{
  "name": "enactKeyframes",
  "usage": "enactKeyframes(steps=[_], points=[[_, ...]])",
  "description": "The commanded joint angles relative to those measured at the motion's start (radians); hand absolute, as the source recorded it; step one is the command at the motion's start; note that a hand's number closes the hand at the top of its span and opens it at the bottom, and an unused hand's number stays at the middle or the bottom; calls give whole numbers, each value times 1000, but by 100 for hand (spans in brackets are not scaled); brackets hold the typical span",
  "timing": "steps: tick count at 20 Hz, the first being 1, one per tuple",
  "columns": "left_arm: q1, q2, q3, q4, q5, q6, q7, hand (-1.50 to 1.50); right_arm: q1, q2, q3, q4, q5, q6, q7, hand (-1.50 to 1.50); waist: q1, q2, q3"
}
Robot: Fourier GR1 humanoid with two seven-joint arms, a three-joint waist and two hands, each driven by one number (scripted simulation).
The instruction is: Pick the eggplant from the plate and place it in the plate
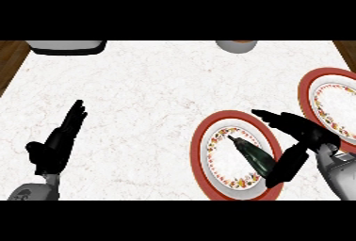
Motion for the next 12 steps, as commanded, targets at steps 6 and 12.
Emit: enactKeyframes(steps=[6,12], points=[[-19,-27,27,10,-39,-4,23,0,-16,28,38,79,90,125,42,-150,-1,0,0],[31,-15,66,-23,-34,-80,15,0,-19,141,34,124,158,124,52,-150,0,-1,1]])
